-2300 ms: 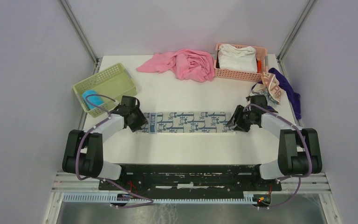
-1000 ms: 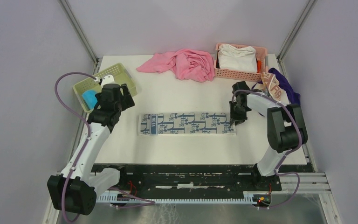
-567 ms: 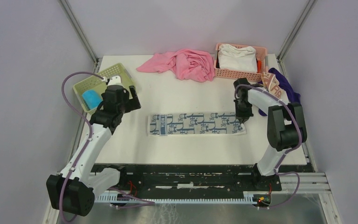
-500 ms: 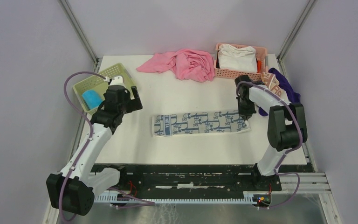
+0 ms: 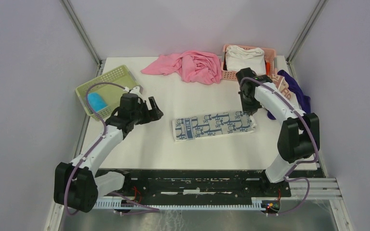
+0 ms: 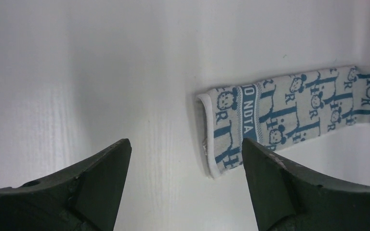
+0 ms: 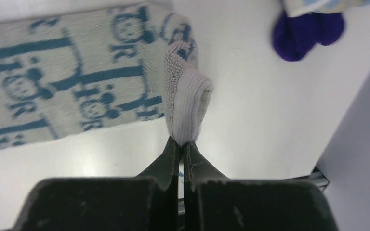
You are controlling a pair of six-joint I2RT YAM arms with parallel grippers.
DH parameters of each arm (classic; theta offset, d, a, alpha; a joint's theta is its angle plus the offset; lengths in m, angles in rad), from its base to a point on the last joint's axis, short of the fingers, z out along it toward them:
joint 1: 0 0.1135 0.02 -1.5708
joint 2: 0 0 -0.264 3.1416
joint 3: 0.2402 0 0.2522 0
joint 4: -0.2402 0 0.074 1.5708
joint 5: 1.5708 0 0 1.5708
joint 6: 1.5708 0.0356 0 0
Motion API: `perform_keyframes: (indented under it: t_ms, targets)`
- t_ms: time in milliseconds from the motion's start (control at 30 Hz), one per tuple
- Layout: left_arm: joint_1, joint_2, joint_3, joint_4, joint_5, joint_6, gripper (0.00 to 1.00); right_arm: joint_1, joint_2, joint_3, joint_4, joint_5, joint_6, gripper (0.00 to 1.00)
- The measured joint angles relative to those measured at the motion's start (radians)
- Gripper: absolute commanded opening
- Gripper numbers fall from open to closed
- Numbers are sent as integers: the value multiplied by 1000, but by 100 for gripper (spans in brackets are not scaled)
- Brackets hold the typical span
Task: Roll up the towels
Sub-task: Fold the towel at the center of the board.
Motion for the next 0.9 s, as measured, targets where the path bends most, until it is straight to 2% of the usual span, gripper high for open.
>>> perform_keyframes:
  t_ms: [400,733,900]
  targets:
    - [-36,255,-69,212,180,-231,75,256,42,133,2,-306,90,0]
    - [-83,459,-79,346,235,-342,45,407,226,290,41,-415,183,1]
    - [-94,494,-79,389,253,-365,35,465,278,347,48,-437,217,1]
